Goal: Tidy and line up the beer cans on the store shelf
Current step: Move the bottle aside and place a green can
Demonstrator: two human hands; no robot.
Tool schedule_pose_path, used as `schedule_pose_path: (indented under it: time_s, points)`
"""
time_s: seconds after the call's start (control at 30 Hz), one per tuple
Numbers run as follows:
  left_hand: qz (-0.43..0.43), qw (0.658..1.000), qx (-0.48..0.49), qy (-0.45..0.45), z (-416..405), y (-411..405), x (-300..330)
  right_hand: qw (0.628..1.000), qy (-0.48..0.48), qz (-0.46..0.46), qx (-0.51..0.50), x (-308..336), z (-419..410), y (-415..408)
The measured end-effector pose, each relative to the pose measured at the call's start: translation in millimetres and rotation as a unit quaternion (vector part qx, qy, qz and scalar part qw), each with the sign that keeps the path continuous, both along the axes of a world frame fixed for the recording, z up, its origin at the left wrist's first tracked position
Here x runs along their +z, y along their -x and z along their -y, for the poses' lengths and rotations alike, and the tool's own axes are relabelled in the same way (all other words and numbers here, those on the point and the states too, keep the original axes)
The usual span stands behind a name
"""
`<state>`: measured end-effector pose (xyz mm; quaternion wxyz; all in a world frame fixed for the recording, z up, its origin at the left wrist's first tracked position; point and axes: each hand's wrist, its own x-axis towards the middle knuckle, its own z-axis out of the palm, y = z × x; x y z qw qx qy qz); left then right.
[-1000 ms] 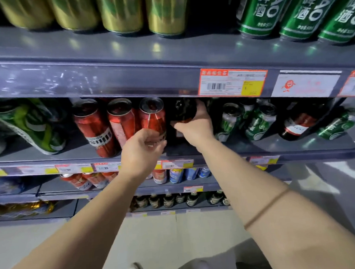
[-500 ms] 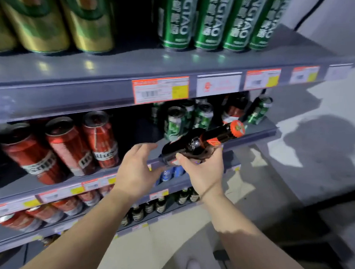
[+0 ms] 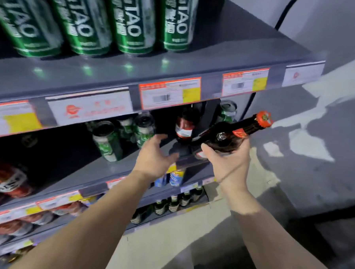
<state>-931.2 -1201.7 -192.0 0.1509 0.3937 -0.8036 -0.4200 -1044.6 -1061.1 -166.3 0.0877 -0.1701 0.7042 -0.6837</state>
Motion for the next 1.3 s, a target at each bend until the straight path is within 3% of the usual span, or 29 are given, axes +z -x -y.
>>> schedule_pose_path:
  time_s: [0.23,0.33,0.47,0.6,0.87,1.23,1.3]
  points:
    - [-0.011,0.997,0.065,-0.039,1.3,43.9,-15.8,0.998,0.034,0.056,0.016,-26.0,22.7,41.3]
    - [-0.027,0.995,0.075,-0.062,2.4,54.8,-21.5,0.999,-0.024,0.044,0.016,-21.9,30.6,49.6]
    - [-0.043,0.992,0.082,-0.083,5.5,66.5,-26.9,0.981,-0.191,-0.027,0.029,-10.6,41.9,57.9]
    - [-0.052,0.992,0.093,-0.070,11.2,75.7,-32.8,0.964,-0.259,-0.053,0.030,-6.1,58.4,66.6]
    - [-0.050,0.987,0.147,-0.038,17.2,93.2,-41.6,0.977,-0.207,-0.058,-0.009,-40.5,57.4,66.6]
    - [-0.025,0.974,0.223,-0.016,15.8,112.5,-42.6,0.968,-0.244,-0.058,0.011,-52.8,66.9,91.2]
    - [-0.021,0.969,0.246,-0.024,15.0,118.3,-42.4,0.967,-0.240,-0.080,-0.028,-51.0,59.5,93.5]
